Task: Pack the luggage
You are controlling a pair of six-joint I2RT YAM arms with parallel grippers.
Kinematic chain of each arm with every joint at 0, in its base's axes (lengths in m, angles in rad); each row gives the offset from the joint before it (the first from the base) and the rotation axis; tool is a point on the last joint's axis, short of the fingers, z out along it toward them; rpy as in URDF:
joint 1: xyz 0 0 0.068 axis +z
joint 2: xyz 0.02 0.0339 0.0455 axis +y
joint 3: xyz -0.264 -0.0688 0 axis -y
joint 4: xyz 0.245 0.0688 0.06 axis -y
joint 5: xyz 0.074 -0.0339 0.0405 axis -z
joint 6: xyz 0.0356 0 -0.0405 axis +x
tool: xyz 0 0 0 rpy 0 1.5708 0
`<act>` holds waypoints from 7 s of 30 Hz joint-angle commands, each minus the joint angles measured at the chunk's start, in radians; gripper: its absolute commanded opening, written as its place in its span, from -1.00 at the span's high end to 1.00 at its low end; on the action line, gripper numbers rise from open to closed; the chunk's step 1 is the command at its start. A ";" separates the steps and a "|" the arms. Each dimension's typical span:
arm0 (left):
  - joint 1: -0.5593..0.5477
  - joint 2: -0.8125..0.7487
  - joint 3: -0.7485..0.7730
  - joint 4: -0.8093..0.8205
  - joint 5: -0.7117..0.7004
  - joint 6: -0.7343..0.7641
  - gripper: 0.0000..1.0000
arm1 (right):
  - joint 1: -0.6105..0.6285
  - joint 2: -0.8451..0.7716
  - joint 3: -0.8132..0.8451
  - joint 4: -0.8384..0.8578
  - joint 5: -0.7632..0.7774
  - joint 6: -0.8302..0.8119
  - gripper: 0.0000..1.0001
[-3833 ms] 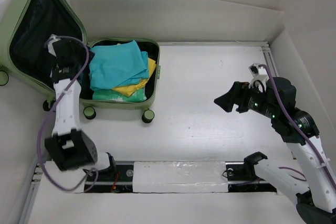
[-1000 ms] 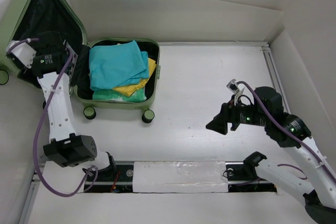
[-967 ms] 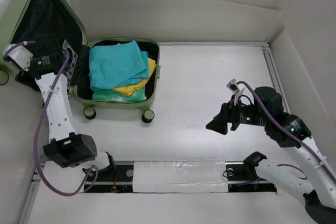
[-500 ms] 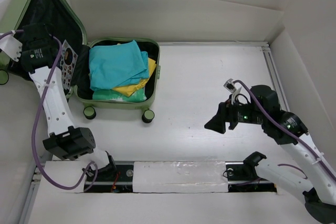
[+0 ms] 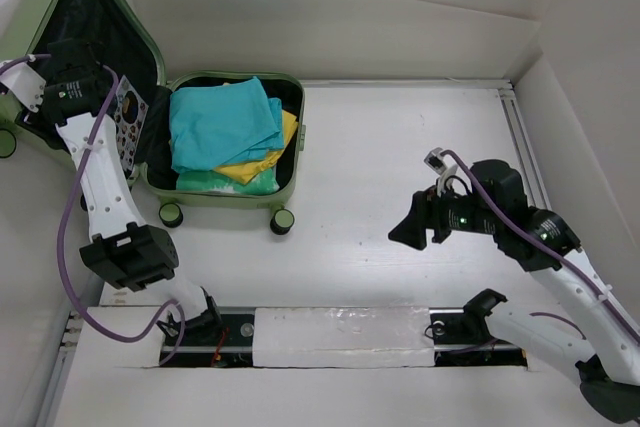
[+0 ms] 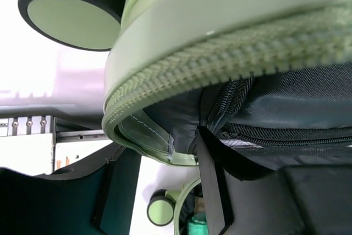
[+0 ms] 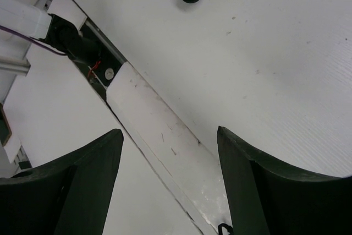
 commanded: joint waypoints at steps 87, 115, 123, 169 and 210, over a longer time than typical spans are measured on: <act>-0.488 0.028 -0.861 0.720 1.035 0.072 -0.03 | -0.304 1.018 0.580 0.390 0.573 0.264 -0.13; -0.762 -0.404 -0.608 0.634 0.936 -0.029 -0.30 | -0.334 0.778 0.830 0.229 0.329 0.127 -0.11; -0.510 0.041 -0.360 0.740 0.993 0.005 -0.27 | -0.499 0.270 0.169 0.238 0.592 0.305 0.99; -0.851 -0.539 -0.670 0.495 0.604 -0.040 -0.30 | -0.350 0.910 0.905 0.221 0.096 0.058 -0.49; -1.159 -0.494 -1.357 1.030 0.857 -0.414 -0.01 | -0.289 -0.002 -0.622 0.827 0.104 0.049 0.19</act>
